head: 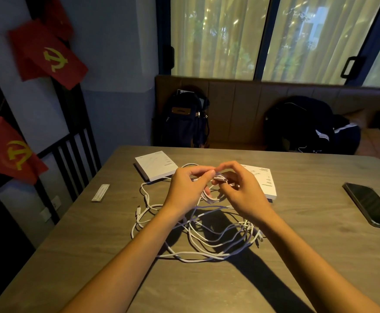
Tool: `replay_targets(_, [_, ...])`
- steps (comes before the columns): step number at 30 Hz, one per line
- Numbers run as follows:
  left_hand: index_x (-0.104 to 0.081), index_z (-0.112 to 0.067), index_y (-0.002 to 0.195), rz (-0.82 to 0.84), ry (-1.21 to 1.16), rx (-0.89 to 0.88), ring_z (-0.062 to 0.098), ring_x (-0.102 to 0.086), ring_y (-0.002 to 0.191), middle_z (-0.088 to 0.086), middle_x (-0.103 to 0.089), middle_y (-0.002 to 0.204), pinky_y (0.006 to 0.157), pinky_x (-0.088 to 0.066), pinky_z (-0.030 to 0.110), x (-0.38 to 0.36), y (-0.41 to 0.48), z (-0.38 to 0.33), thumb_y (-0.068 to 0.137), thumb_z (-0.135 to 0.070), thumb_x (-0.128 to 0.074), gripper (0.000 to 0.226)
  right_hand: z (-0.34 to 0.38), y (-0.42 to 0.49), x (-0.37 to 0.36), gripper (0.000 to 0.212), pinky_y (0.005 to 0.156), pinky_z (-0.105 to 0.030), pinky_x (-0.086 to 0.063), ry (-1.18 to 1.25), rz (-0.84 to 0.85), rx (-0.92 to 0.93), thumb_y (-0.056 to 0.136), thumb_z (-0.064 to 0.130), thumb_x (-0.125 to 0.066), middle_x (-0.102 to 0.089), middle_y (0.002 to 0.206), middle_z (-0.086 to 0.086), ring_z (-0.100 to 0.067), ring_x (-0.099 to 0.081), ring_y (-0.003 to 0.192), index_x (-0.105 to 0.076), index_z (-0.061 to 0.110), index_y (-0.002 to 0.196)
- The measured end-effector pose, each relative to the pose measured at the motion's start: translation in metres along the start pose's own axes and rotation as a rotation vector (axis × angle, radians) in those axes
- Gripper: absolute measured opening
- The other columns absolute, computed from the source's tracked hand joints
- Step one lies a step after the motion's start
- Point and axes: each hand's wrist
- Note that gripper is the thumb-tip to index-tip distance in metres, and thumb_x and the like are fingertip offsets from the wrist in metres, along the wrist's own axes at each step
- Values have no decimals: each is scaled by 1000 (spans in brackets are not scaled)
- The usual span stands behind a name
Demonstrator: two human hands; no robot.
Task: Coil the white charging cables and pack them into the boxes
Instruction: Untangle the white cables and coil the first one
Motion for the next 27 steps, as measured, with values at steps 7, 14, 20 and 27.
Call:
replay_targets(7, [-77, -31, 107, 173, -32, 105, 13, -75, 80, -2, -76, 101, 66, -56, 20, 17, 6, -8, 98, -20, -67, 18, -4, 1, 9, 32, 83, -26, -60, -253, 4, 232, 90, 0, -67, -66, 105, 9, -8, -68, 96, -63, 24, 111])
replay_targets(14, [-75, -31, 118, 253, -66, 121, 6, -68, 105, -11, -76, 109, 89, -57, 26, 17, 4, -2, 101, -23, -61, 24, -7, 0, 7, 12, 72, -35, -64, -99, -47, 225, 94, 14, -65, -70, 97, 2, -10, -72, 86, -63, 14, 106])
replay_targets(20, [-66, -6, 133, 369, -437, 334, 30, -62, 111, 23, -68, 127, 110, -44, 50, 28, 10, -1, 100, -15, -57, 35, -5, 1, 3, 6, 80, -42, -63, 108, -72, 105, 97, 11, -61, -72, 99, -2, -16, -74, 91, -60, 12, 103])
replay_targets(27, [-69, -9, 129, 498, -717, 380, 26, -63, 112, 15, -71, 119, 114, -39, 43, 36, 9, 3, 94, -14, -57, 37, 3, -2, 3, 5, 81, -42, -62, 200, -57, 103, 97, 10, -61, -73, 100, -4, -21, -74, 94, -60, 11, 102])
Point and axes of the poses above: each hand's wrist, its own y-axis towards the middle knuckle, its own x-axis out of the back of the hand, z = x × y
